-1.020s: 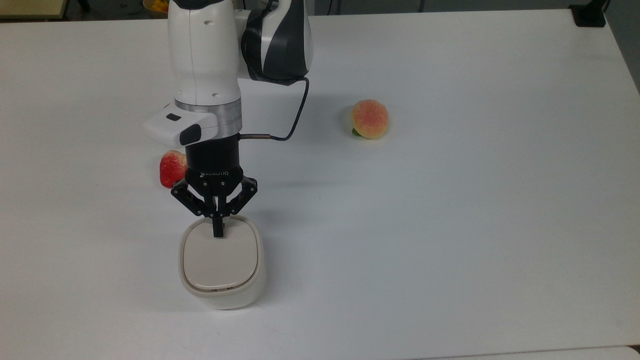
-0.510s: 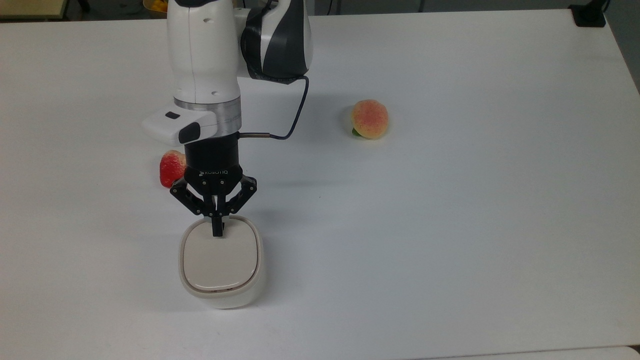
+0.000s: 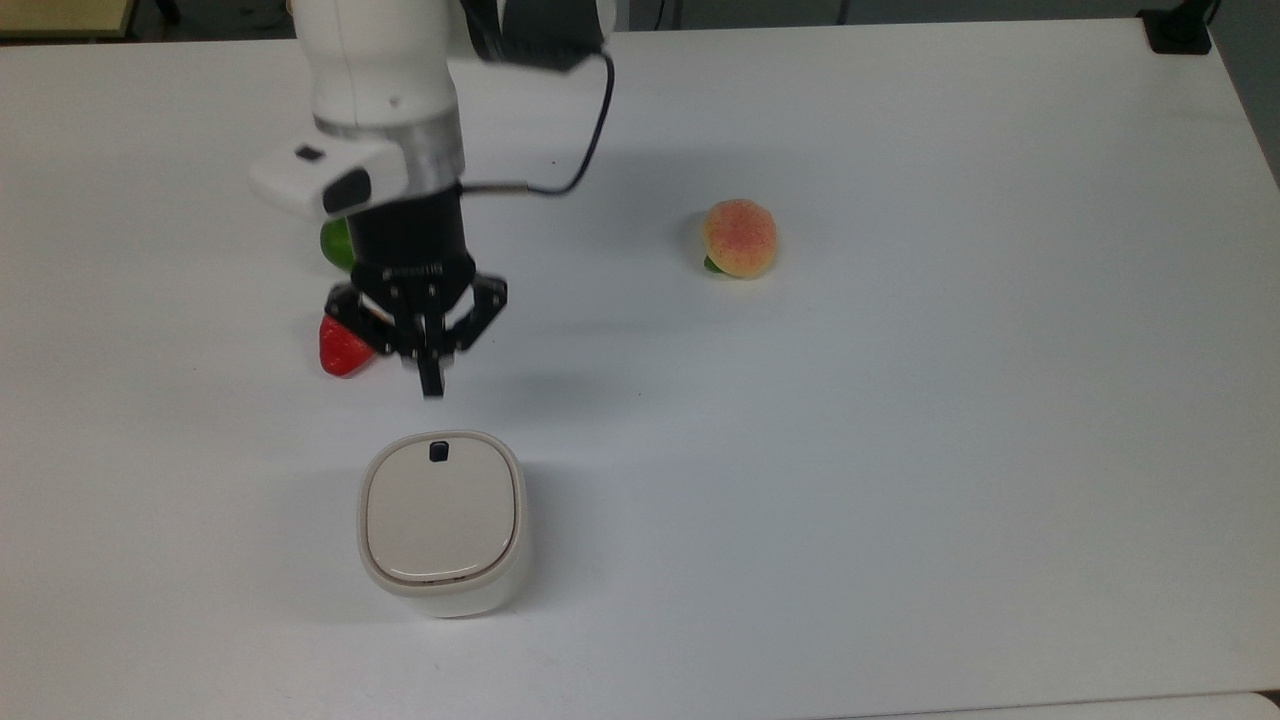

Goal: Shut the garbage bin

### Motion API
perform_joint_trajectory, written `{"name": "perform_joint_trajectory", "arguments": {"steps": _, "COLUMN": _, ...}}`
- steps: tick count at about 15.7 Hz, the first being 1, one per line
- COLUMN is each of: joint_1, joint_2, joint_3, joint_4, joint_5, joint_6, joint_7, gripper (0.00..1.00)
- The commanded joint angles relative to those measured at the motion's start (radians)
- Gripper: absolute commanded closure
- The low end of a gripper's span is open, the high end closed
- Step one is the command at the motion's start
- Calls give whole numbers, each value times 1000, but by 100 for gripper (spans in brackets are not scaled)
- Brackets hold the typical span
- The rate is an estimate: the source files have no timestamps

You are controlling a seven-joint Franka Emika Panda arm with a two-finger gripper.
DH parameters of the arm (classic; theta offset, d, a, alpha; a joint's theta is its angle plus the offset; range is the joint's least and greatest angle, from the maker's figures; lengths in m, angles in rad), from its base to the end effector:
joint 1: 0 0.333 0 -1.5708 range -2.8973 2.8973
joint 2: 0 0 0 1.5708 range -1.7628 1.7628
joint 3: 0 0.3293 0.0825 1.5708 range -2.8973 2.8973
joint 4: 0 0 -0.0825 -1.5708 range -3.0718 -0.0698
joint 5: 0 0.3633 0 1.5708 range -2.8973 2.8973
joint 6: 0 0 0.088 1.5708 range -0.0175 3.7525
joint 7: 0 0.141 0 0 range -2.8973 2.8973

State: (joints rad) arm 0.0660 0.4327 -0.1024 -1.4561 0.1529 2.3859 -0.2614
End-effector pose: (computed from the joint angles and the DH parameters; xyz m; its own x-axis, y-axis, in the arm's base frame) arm 0.7283 -0.0083 0.4816 0.8621 0.1460 0.4852 0.1539 -0.9878 0.0239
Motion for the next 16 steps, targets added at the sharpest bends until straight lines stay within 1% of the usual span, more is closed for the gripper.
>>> {"name": "perform_joint_trajectory", "arguments": {"steps": 1, "joint_1": -20, "joint_2": -169, "joint_3": 15, "joint_4": -61, "joint_5": 42, "joint_6": -259, "joint_7": -15, "gripper": 1}}
{"name": "perform_joint_trajectory", "arguments": {"steps": 3, "joint_1": -6, "joint_2": -212, "joint_3": 13, "joint_4": -62, "joint_5": 11, "joint_6": -332, "joint_7": -12, "gripper": 0}}
{"name": "perform_joint_trajectory", "arguments": {"steps": 6, "joint_1": -3, "joint_2": -313, "joint_3": 13, "joint_4": -107, "joint_5": 11, "joint_6": -466, "joint_7": -3, "gripper": 0}}
{"name": "perform_joint_trajectory", "arguments": {"steps": 8, "joint_1": 0, "joint_2": -376, "joint_3": 13, "joint_4": -115, "joint_5": 8, "joint_6": -580, "joint_7": -2, "gripper": 0}}
{"name": "perform_joint_trajectory", "arguments": {"steps": 10, "joint_1": -2, "joint_2": -423, "joint_3": 7, "joint_4": -115, "joint_5": 5, "joint_6": -698, "joint_7": -2, "gripper": 0}}
{"name": "perform_joint_trajectory", "arguments": {"steps": 12, "joint_1": 0, "joint_2": -459, "joint_3": 3, "joint_4": -130, "joint_5": 4, "joint_6": -783, "joint_7": -7, "gripper": 0}}
{"name": "perform_joint_trajectory", "arguments": {"steps": 14, "joint_1": 0, "joint_2": -497, "joint_3": -8, "joint_4": -156, "joint_5": 4, "joint_6": -827, "joint_7": -16, "gripper": 0}}
{"name": "perform_joint_trajectory", "arguments": {"steps": 16, "joint_1": 6, "joint_2": -508, "joint_3": -11, "joint_4": -155, "joint_5": 4, "joint_6": -847, "joint_7": -4, "gripper": 0}}
